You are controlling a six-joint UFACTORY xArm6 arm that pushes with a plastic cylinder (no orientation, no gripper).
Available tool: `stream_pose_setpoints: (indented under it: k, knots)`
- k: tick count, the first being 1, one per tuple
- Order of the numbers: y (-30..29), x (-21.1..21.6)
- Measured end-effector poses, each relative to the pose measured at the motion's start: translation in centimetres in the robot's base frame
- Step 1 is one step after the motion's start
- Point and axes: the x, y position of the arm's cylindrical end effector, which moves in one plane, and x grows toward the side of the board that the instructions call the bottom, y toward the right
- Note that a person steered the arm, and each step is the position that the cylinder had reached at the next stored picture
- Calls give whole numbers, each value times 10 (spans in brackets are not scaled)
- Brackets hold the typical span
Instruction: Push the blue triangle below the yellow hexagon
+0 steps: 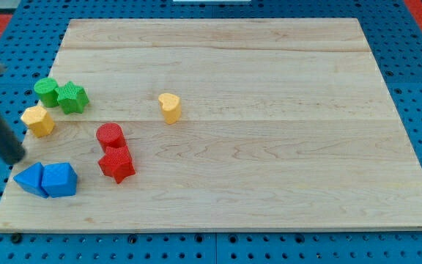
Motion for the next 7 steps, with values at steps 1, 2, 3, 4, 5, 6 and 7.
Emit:
stream_pose_setpoints:
  k: [1, 2, 3, 4, 5, 6, 7]
  knots:
    - [6, 56]
    - [22, 102]
    - [71, 103]
    - [109, 102]
    - [96, 81]
    - [97, 81]
    - [96, 77]
